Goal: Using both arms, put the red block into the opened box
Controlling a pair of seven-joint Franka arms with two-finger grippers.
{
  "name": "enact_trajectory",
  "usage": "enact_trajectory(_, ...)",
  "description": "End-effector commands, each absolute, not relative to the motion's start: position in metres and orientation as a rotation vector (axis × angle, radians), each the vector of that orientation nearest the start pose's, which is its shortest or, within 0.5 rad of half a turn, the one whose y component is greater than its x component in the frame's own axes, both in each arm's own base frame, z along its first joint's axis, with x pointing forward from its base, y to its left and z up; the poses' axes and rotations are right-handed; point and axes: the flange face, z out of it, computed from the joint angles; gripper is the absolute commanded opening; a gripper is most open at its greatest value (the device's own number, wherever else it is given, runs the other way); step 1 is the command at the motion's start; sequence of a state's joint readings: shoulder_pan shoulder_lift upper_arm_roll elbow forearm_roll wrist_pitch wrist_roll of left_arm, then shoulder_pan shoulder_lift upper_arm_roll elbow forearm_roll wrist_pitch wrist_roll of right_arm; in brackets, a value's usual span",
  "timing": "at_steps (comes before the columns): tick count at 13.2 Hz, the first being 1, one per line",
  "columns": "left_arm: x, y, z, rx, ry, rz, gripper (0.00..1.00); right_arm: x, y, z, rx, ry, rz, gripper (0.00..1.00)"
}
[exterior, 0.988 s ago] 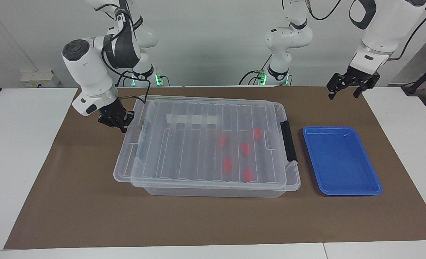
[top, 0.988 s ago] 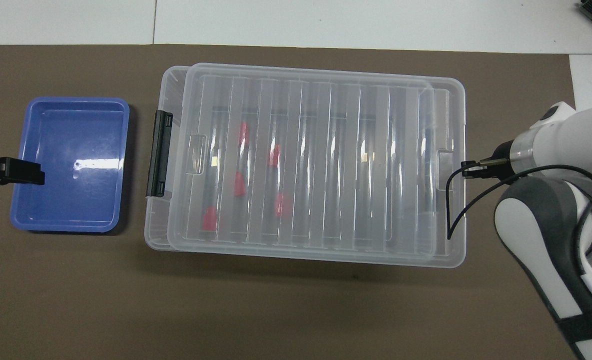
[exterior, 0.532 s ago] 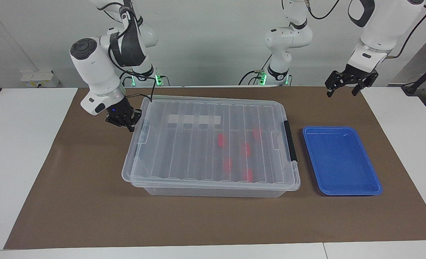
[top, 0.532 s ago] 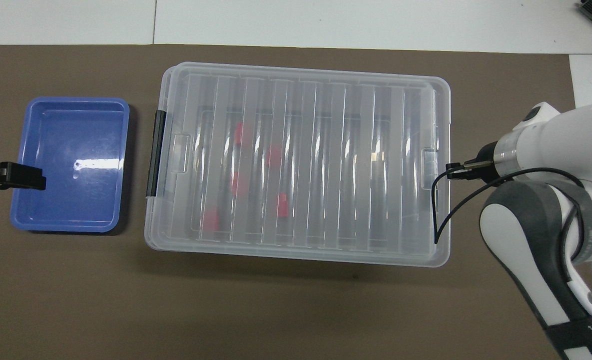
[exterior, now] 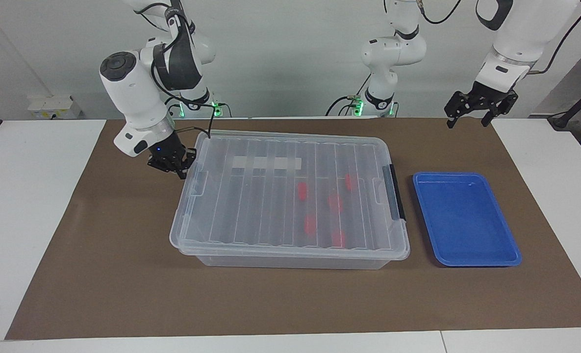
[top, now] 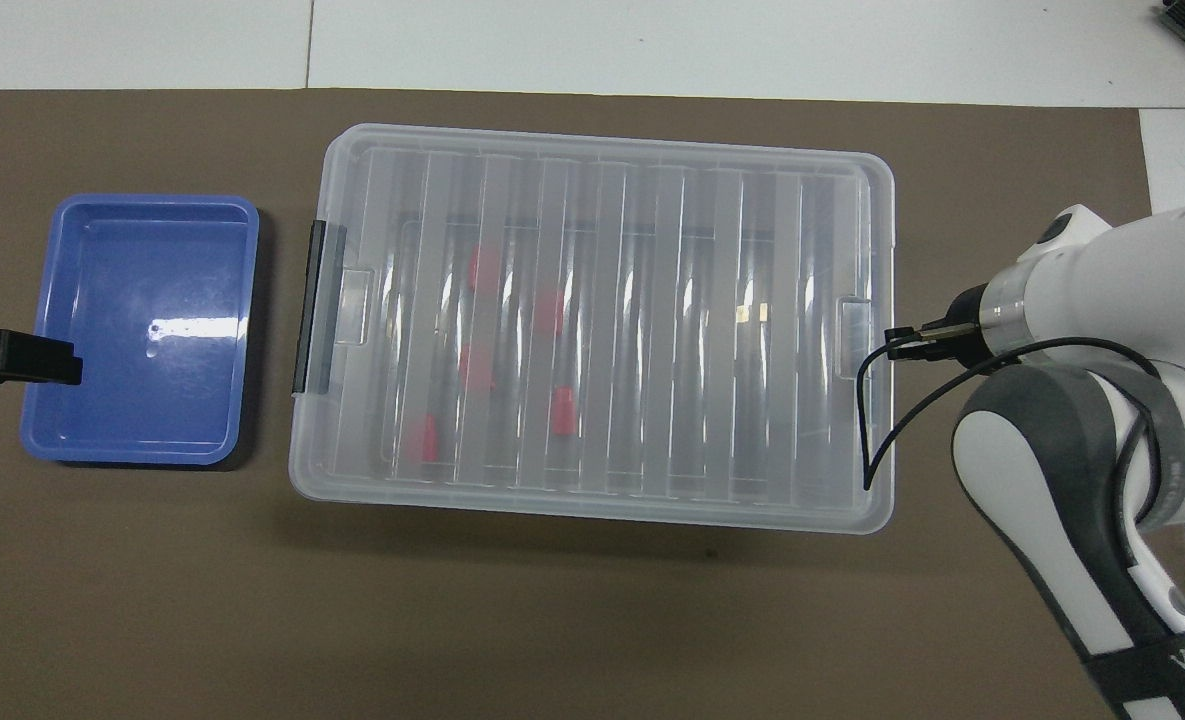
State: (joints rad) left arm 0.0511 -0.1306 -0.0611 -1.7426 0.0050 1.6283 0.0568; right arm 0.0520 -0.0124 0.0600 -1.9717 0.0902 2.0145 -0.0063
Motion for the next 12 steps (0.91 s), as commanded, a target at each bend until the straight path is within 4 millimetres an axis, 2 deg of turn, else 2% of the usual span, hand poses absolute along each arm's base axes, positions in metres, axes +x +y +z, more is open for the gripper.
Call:
enact_trajectory(1,0.542,-0.007,0.622,-3.140,0.137,-0.007,1.00,0.550,0.055,0.494,-3.035,-0.103,-0.093,0.00)
enact_trajectory(3,0.552,-0.007,0.614,-3.143,0.135,0.019,1.00,0.550,0.035,0.503,-3.050,-0.028,-0.118,0.00)
enact_trajectory(4,0.550,-0.009,0.613,-3.141,0.147,0.038,1.00,0.548,0.032,0.506,-3.065,0.018,-0.111,0.00)
enact_trajectory(8,0.545,-0.013,0.614,-3.140,0.190,0.058,1.00,0.553,0.025,0.549,-3.186,0.321,-0.119,0.00)
enact_trajectory(9,0.544,-0.011,0.614,-3.140,0.183,0.051,1.00,0.555,0.020,0.559,-3.180,0.379,-0.105,0.15)
enact_trajectory(10,0.544,-0.008,0.615,-3.142,0.171,0.043,1.00,0.558,0.017,0.568,-3.174,0.399,-0.106,0.63)
enact_trajectory(11,0.544,-0.007,0.616,-3.142,0.162,0.041,1.00,0.558,0.007,0.574,-3.170,0.427,-0.120,1.00)
enact_trajectory(12,0.543,-0.007,0.617,-3.141,0.164,0.043,1.00,0.558,-0.006,0.584,-3.153,0.463,-0.142,1.00)
